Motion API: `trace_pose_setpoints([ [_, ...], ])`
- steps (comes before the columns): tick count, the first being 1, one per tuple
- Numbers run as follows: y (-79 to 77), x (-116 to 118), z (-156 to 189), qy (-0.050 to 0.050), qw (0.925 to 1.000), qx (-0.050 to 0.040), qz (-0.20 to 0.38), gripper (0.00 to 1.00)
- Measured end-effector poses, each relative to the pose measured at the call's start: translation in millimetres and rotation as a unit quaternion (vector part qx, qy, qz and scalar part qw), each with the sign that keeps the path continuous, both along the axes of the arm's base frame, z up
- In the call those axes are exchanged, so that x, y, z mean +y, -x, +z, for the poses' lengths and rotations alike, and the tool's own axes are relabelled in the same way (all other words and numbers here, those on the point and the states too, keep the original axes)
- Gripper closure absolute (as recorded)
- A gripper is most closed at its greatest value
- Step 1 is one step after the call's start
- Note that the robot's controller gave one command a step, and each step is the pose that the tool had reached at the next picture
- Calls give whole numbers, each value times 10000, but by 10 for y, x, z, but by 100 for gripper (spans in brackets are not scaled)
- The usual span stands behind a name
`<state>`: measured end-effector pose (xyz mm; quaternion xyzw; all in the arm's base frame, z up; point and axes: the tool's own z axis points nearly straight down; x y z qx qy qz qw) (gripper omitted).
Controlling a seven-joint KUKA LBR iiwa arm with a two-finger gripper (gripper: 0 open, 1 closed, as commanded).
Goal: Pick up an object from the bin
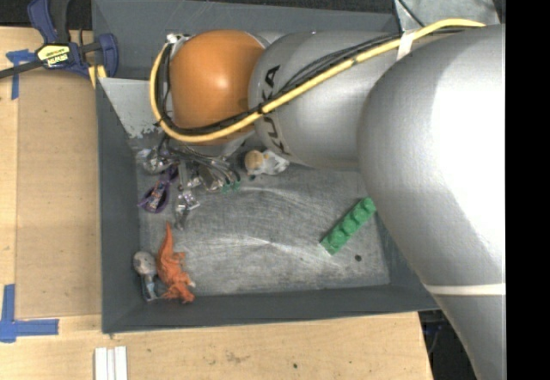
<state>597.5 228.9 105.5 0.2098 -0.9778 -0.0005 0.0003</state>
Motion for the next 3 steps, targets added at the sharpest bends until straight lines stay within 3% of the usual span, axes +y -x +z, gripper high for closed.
trace_pose_setpoints([
  [1,33,-60,127,-2,9895,-18,1447,0],
  [2,-54,10,-318,-5,9861,-26,1661,0],
  [3,-159,46,-288,-18,9209,-117,3895,100],
])
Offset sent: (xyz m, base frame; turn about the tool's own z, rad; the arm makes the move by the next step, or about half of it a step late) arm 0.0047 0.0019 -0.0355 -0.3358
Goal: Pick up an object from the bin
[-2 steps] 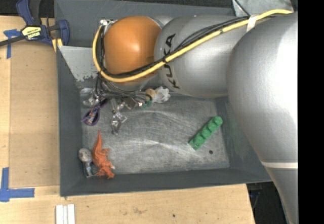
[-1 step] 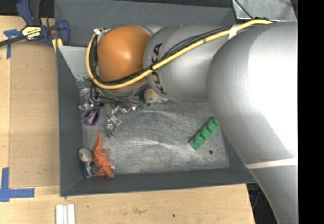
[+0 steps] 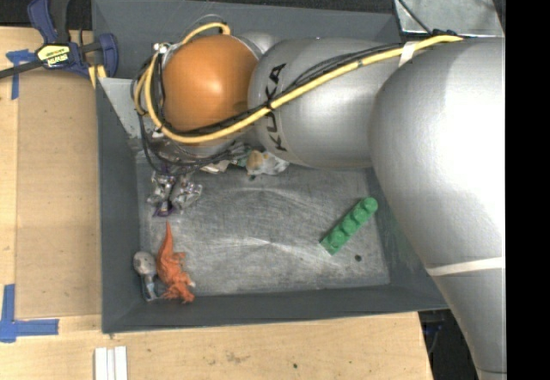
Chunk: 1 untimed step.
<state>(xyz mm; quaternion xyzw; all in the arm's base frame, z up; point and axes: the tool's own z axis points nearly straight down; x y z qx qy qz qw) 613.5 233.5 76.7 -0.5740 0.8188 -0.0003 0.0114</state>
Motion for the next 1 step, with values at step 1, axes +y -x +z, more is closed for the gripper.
trace_pose_setpoints([
  [1,0,-3,0,2,10000,7,-1,100],
])
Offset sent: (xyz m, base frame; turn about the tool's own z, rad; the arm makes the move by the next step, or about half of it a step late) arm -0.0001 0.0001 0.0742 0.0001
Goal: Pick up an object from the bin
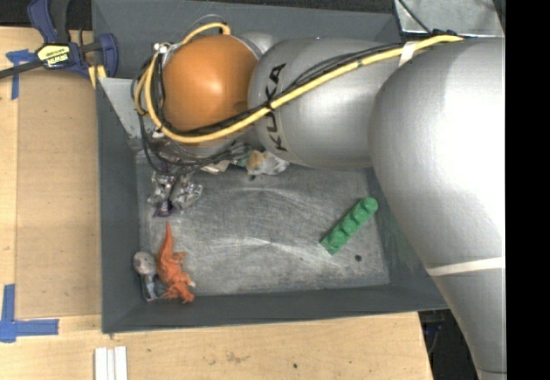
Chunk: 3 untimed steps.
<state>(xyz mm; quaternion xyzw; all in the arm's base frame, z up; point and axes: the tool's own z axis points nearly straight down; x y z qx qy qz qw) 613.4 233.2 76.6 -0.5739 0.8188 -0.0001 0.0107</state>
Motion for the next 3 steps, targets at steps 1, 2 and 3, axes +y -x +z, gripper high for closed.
trace_pose_setpoints([
  [1,19,-7,34,22,10000,44,-2,100],
  [2,49,-19,215,56,9999,112,-2,100],
  [3,32,-14,429,51,9999,87,-7,100],
])
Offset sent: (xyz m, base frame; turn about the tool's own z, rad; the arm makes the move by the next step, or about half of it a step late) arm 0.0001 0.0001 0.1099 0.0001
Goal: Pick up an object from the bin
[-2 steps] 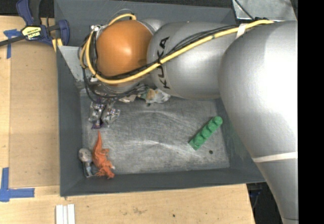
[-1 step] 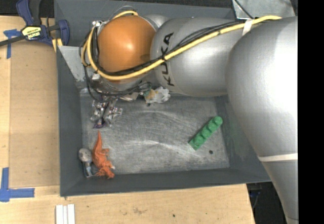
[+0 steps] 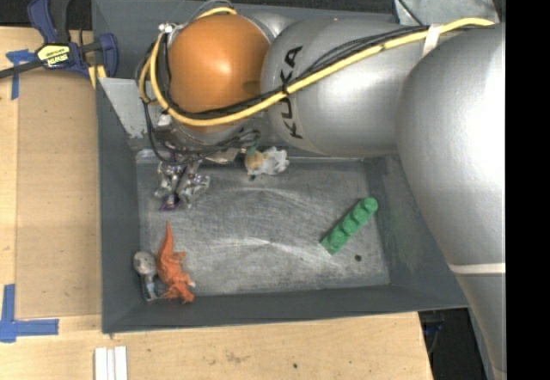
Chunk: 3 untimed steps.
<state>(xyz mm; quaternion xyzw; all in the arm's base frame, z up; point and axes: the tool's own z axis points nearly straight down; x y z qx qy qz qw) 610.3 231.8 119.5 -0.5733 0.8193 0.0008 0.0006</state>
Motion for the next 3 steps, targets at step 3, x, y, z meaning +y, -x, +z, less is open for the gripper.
trace_pose_setpoints([
  [3,-5,0,326,1,10000,0,-11,100],
])
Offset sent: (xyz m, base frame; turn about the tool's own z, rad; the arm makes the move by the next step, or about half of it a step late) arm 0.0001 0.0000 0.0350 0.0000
